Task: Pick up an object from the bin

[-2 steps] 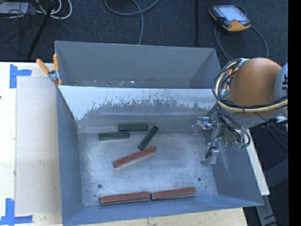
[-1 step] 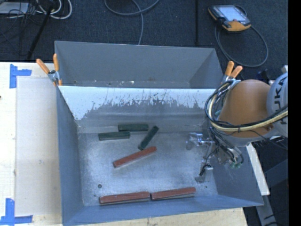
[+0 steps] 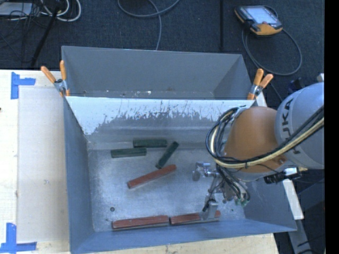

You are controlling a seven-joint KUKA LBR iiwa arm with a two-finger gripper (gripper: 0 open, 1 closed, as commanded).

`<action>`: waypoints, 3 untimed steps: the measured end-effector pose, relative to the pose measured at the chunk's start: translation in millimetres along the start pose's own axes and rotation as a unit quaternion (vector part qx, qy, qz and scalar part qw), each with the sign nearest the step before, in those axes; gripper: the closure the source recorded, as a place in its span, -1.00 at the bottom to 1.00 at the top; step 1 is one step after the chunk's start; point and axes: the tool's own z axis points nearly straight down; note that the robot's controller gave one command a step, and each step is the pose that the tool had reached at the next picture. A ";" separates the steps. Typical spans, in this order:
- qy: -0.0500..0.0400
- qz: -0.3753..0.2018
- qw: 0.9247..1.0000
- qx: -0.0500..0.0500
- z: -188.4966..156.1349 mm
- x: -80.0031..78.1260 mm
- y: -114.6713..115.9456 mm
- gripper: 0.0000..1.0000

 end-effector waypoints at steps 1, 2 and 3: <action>-0.001 0.021 1.000 -0.001 29.8 -30.1 30.3 -1.00; 0.003 -0.005 1.000 0.001 7.3 -14.8 75.4 -1.00; -0.006 -0.012 1.000 -0.002 11.4 -48.7 108.8 -1.00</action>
Offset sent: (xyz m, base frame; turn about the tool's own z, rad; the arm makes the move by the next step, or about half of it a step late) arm -0.0005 0.1100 0.0235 -0.0681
